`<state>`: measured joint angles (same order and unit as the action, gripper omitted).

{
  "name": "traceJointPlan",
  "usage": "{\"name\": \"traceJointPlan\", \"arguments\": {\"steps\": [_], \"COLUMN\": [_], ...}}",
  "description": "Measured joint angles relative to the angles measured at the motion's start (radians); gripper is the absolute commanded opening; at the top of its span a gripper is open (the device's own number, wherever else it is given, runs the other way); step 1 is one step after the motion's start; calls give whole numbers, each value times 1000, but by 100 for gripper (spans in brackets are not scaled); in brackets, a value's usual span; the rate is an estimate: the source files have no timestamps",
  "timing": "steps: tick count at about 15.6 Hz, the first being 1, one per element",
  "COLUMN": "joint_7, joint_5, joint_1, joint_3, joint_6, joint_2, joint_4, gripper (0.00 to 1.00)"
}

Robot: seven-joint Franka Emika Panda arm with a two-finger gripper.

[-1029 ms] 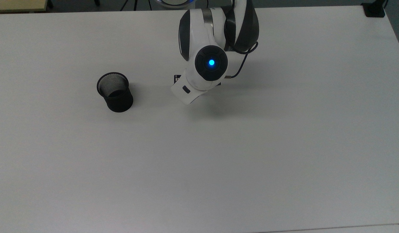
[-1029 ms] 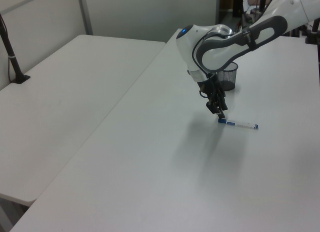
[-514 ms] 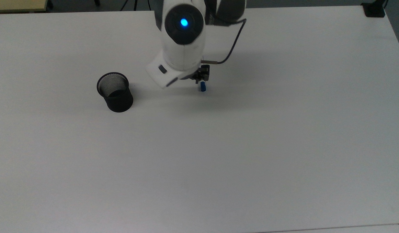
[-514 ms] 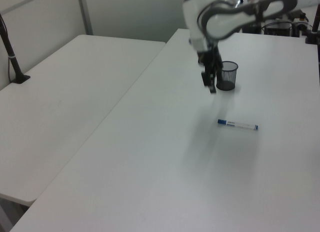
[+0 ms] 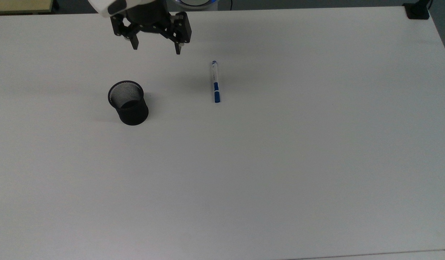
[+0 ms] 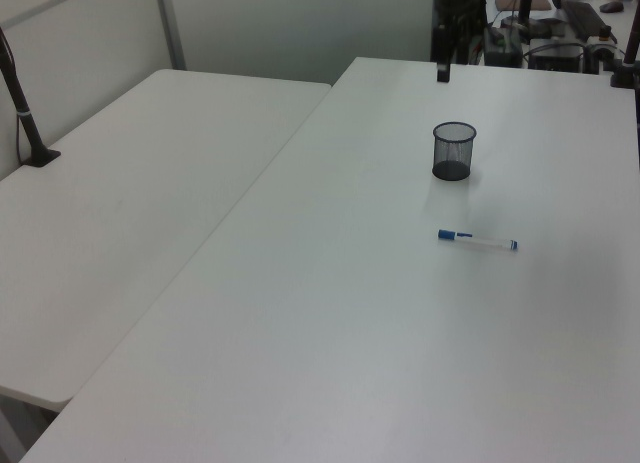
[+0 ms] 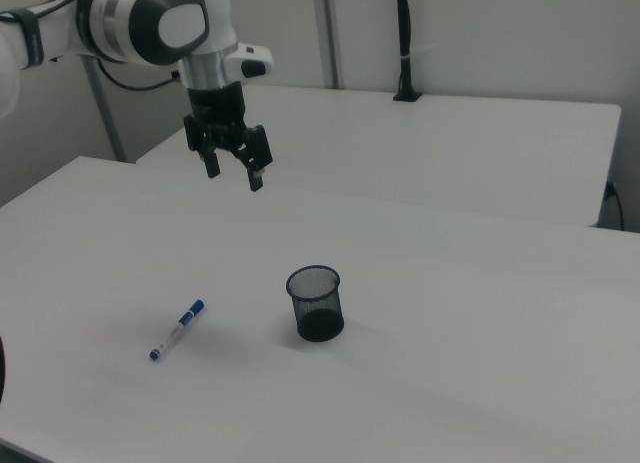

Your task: Remove the marker

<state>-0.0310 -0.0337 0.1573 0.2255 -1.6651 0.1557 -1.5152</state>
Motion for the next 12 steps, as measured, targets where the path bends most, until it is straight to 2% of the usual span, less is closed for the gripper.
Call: {"name": "traceJointPlan", "arguments": {"steps": [3, 12], "joint_7": [8, 8], "joint_5": [1, 12], "joint_1": [-21, -21], "joint_3": [0, -4], "joint_6": [0, 8], "joint_2": [-27, -24], "joint_4": [-13, -21], "gripper": [100, 100]}}
